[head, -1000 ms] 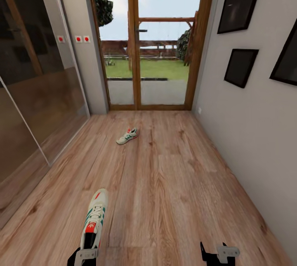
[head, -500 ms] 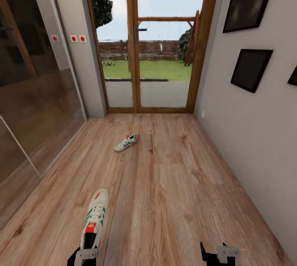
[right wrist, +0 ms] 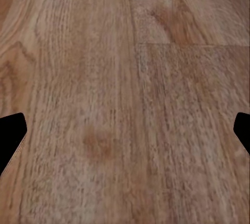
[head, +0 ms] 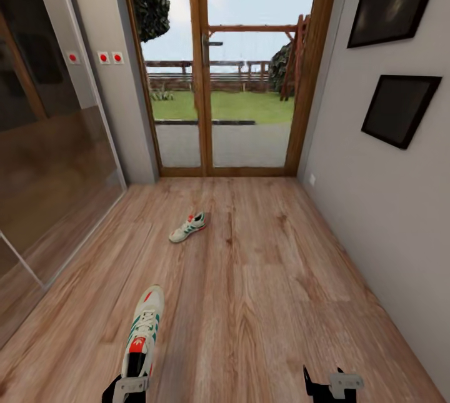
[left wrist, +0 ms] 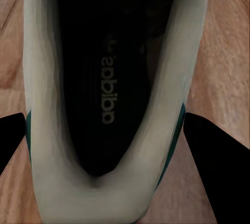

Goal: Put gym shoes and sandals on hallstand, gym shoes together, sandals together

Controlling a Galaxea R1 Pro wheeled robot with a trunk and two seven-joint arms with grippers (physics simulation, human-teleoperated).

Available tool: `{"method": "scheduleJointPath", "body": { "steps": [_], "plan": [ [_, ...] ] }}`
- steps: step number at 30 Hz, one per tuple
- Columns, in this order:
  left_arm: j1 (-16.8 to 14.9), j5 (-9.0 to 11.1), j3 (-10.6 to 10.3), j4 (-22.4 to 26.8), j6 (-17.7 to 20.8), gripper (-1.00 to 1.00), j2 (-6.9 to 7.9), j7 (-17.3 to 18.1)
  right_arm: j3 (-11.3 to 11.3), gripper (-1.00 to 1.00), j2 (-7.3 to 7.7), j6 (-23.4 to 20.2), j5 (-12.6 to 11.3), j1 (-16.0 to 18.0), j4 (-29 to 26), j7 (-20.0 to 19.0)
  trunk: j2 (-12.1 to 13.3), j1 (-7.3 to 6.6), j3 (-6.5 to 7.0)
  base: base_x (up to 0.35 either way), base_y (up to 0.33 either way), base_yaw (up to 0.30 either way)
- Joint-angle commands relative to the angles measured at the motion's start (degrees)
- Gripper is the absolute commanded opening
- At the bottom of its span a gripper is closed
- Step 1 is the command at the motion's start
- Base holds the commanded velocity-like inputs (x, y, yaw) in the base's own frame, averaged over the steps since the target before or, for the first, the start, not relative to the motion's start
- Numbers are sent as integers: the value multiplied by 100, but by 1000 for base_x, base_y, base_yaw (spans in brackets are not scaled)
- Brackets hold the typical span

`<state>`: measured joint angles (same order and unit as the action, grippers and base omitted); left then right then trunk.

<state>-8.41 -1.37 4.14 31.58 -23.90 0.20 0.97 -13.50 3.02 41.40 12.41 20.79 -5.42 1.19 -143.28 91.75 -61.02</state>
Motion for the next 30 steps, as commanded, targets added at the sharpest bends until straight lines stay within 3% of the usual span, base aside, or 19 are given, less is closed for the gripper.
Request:
{"method": "scheduleJointPath", "body": {
  "steps": [1, 30],
  "plan": [
    [-3, -14, 17, -2, -18, -100, -2, 18, -41, 100, 1, 17, 60, 4, 5, 12, -2, 2, -5, 340, 0, 0],
    [-3, -12, 17, -2, -18, -100, -2, 18, -47, 100, -4, 17, 60, 4, 4, 12, -2, 2, -5, 340, 0, 0]
  ]
}}
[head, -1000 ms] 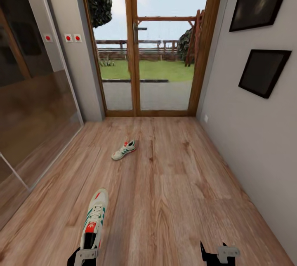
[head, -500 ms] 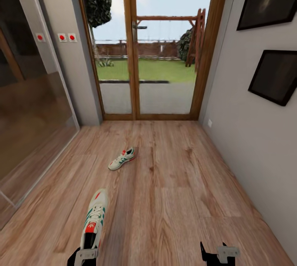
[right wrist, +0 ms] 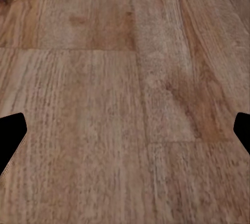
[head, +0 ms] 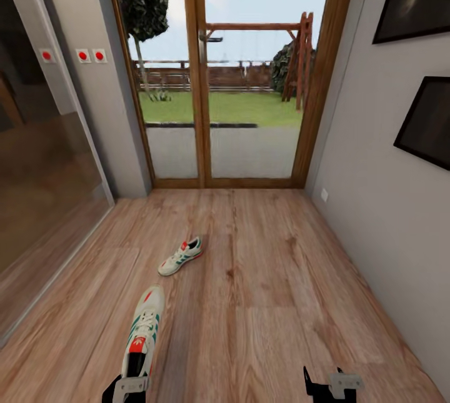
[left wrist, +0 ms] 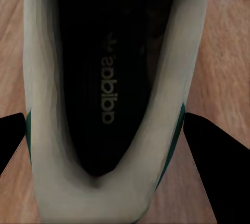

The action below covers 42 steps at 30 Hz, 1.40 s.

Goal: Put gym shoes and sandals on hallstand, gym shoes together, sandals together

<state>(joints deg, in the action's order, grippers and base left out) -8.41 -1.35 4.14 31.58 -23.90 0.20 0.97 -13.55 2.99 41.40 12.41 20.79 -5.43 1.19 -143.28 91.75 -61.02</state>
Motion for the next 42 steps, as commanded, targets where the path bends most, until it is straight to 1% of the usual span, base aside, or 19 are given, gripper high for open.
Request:
{"method": "scheduleJointPath", "body": {
  "steps": [1, 11, 17, 29, 42],
  "plan": [
    [-3, -14, 16, -2, -18, -100, -2, 18, -40, 100, 0, 17, 60, 4, 4, 12, -2, 2, -5, 340, 0, 0],
    [-3, -15, 16, -2, -18, -100, -2, 18, -35, 100, 0, 17, 60, 4, -1, 5, -2, 2, -5, 340, 0, 0],
    [-3, -17, 16, -2, -18, -100, -2, 18, -33, 100, 0, 17, 60, 4, -1, 4, -2, 2, -5, 335, -27, 172],
    [-3, -16, 16, -2, -18, -100, -2, 18, -33, 100, 0, 17, 60, 4, -1, 4, -2, 2, -5, 298, -126, 250],
    [-3, -15, 18, -2, -18, -100, -2, 18, -33, 100, -1, 17, 60, 4, -1, 4, -2, 2, -5, 288, -146, 21]
  ]
}}
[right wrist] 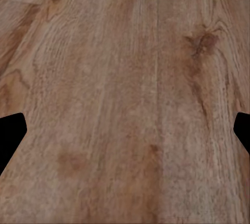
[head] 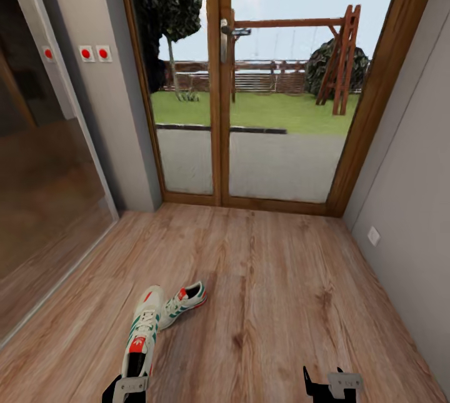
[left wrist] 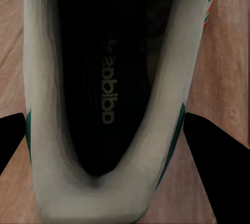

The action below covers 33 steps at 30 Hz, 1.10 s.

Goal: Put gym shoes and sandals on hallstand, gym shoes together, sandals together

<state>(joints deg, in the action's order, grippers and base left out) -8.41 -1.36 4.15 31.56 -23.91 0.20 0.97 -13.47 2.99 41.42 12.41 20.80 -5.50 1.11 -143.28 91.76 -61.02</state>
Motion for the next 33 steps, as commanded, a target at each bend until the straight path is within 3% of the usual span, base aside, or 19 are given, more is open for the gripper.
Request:
{"method": "scheduleJointPath", "body": {
  "steps": [1, 26, 27, 30, 33],
  "plan": [
    [-2, -14, 18, -1, -17, -100, -2, 18, -41, 100, -1, 15, 60, 4, 5, 12, -2, 2, -5, 282, -161, 45],
    [-2, -6, 34, 15, -50, -100, 16, 12, -41, 100, -6, 15, 60, 4, 10, 12, -2, 2, -5, 257, -153, 253],
    [1, 24, 45, 12, -138, -100, 27, 11, -41, 100, -4, 15, 60, 4, 8, 12, -2, 2, -5, 62, -34, 277],
    [242, 515, 117, 85, -919, -100, 66, 64, -41, 100, -6, 15, 60, 4, 10, 12, -2, 2, -5, 20, -11, 277],
    [392, 764, 139, 169, -1188, -100, 78, 77, -41, 100, -8, 15, 60, 4, 6, 9, -2, 2, -5, 3, -2, 277]
  ]
}}
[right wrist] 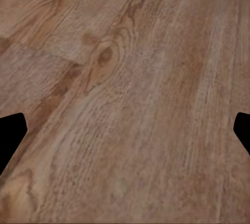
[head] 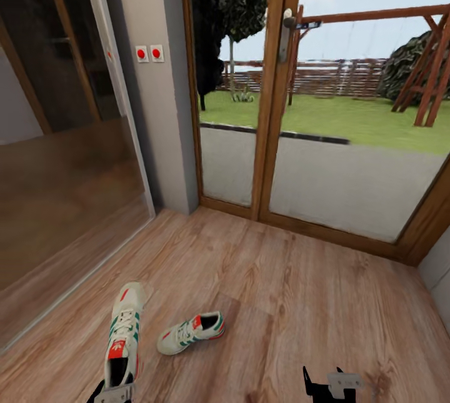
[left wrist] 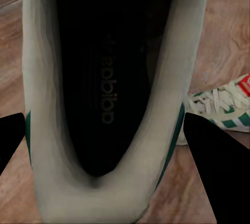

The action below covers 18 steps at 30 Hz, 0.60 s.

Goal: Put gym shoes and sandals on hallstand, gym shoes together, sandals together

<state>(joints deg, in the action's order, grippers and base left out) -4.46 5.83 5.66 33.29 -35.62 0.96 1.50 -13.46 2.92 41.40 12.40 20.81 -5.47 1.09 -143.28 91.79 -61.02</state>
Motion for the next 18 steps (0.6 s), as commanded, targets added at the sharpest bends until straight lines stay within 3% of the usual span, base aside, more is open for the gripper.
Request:
{"method": "scheduleJointPath", "body": {
  "steps": [1, 2, 5, 13, 18],
  "plan": [
    [6, 95, -6, 2, -32, -100, 4, 23, -42, 100, 3, 17, 61, 2, 5, 12, -2, -1, -5, 1, 0, 277],
    [38, 431, -3, 16, -67, -100, 15, 29, -42, 100, 1, 17, 61, 2, 4, 10, -2, -1, -5, 0, 0, 277],
    [49, 598, -40, 17, -71, -100, 8, 41, -42, 100, 2, 17, 61, 2, 6, 6, -2, -1, -5, 0, 0, 277],
    [50, 605, -58, 19, -68, -100, -5, 35, -42, 100, -13, 17, 61, 2, 8, 5, -2, -1, -5, 198, -101, 271],
    [50, 611, -43, 14, -68, -100, 0, 35, -42, 100, -11, 17, 61, 2, 5, 0, -2, -1, -5, 285, -169, 75]
  ]
}}
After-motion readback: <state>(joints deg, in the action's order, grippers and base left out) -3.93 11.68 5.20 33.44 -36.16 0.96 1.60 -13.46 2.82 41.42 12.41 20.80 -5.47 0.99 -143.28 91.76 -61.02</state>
